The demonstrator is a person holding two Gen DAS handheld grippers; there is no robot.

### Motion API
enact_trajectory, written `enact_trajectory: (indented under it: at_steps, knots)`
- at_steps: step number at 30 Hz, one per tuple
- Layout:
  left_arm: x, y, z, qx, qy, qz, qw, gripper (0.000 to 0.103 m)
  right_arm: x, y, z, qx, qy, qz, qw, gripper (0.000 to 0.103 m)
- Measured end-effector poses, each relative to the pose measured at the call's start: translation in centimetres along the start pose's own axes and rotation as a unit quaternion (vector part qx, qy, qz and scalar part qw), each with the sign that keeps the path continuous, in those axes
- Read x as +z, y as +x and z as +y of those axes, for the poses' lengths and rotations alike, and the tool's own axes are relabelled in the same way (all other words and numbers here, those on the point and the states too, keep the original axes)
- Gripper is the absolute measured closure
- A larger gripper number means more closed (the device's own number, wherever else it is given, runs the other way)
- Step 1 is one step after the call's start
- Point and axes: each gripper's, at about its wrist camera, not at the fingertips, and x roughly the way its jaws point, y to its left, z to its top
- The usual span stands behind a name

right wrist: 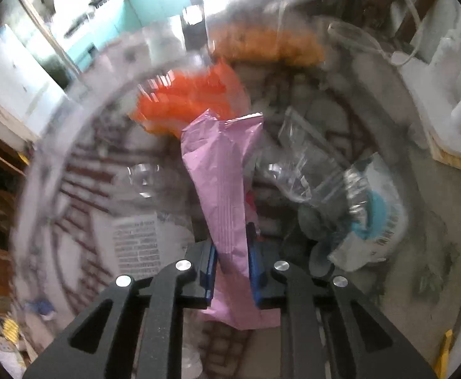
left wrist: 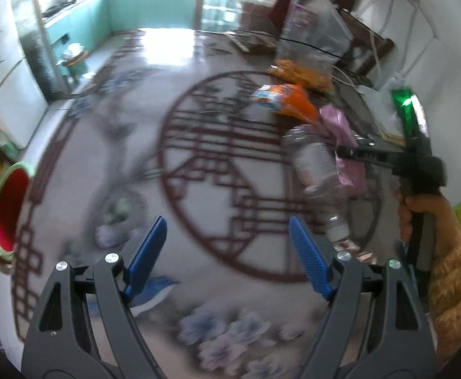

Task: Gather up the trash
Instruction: 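Grasp clear plastic bottle with left tool while right tool grasps pink bag, then carry bottle and pink bag to the red bucket and release them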

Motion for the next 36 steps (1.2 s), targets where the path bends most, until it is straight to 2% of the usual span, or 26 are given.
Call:
enact_trajectory:
  at_steps: [2,6,11,15,16,17,19,21,23,25,29,36]
  knots:
    - [1.0,1.5,-1.9,-0.019,0.011,0.009,0.9997,0.025,-0.3,-2.6,-0.8,0.010,0.018,-0.036,0.999,0.087]
    - [2.6,5.2,-5.8,-0.049,0.037,0.021,0.9979,0.025,-0.9,-5.7,-2.0,0.011,0.041,-0.075,0.996,0.087]
    - [4.7,9.7,-8.7,-0.071,0.026,0.045,0.9961,0.025,-2.0,-6.8,-3.8,0.013,0.070,-0.075,0.995,0.087]
    - [5.4,12.8,-10.3,-0.072,0.027,0.072,0.9945,0.026,-2.4,-6.0,-4.4,0.014,0.084,-0.064,0.994,0.087]
    - [5.4,13.6,-10.5,-0.073,0.024,0.081,0.9938,0.029,-2.5,-5.8,-4.5,0.015,0.087,-0.061,0.994,0.087]
    - [5.3,14.1,-10.4,-0.074,0.022,0.087,0.9932,0.039,-2.6,-5.6,-4.5,0.017,0.089,-0.058,0.994,0.087]
    - [5.2,14.9,-10.3,-0.084,0.017,0.101,0.9912,0.046,-2.7,-5.5,-4.3,0.018,0.089,-0.056,0.994,0.087]
    - [5.2,14.9,-9.8,-0.094,0.007,0.100,0.9905,0.048,-2.8,-5.5,-3.9,0.019,0.088,-0.057,0.994,0.087]
    - [5.3,14.4,-9.4,-0.104,0.002,0.103,0.9892,0.057,-2.8,-6.0,-3.4,0.022,0.087,-0.061,0.994,0.087]
    - [5.5,13.5,-8.8,-0.103,0.002,0.097,0.9900,0.057,-2.8,-6.5,-2.7,0.024,0.082,-0.067,0.994,0.087]
    - [5.6,9.8,-7.0,-0.100,0.004,0.060,0.9932,0.057,-2.8,-7.8,-0.6,0.027,0.065,-0.081,0.994,0.087]
    - [4.0,2.8,-3.4,-0.066,0.016,-0.001,0.9977,0.057,-3.8,-10.1,4.4,0.034,0.027,-0.100,0.994,0.087]
